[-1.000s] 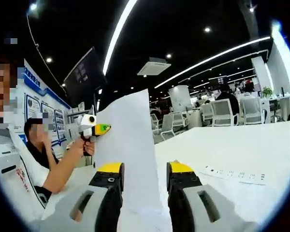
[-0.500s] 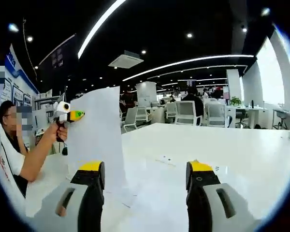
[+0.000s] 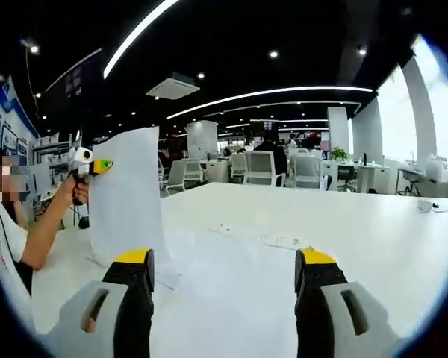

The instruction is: Organize the stack of printing papers by aligning and flattening the scattered papers on the table

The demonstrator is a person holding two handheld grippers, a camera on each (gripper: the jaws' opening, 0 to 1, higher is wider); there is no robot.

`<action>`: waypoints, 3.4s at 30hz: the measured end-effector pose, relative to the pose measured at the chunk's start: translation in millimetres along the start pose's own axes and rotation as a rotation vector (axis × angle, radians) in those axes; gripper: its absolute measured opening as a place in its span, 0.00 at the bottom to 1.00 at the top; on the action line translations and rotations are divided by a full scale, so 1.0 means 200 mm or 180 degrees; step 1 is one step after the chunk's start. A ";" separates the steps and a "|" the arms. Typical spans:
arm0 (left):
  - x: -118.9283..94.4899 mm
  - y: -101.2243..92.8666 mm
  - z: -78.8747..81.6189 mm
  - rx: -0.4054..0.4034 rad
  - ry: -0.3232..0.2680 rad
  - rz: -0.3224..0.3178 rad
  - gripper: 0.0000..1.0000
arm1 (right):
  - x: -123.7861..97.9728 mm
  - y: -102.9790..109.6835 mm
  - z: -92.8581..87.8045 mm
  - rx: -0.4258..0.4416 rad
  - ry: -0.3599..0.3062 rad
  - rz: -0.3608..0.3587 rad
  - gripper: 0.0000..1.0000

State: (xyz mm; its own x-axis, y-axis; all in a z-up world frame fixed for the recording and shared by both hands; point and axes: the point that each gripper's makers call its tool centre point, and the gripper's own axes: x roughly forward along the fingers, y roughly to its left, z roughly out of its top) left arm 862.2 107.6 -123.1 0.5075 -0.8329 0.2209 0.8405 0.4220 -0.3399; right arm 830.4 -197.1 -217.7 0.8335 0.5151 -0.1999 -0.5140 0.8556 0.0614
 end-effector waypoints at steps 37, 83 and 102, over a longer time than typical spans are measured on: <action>0.00 0.03 -0.02 -0.0025 0.0027 0.0046 0.06 | -0.33 -0.11 -0.17 -0.0034 0.0158 -0.0483 0.90; -0.07 0.05 0.04 -0.0024 -0.0080 0.0108 0.06 | -0.22 -0.20 -0.16 -0.0127 0.0422 -0.0439 0.88; -0.11 0.09 0.08 -0.0023 -0.0167 0.0171 0.06 | -0.18 -0.19 -0.20 -0.0126 0.0552 -0.0368 0.87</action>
State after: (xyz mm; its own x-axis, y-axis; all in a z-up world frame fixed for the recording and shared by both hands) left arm 869.0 138.6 -119.1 0.5612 -0.7891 0.2497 0.8105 0.4628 -0.3590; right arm 811.2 -251.1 -252.0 0.8417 0.3941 -0.3690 -0.4274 0.9040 -0.0094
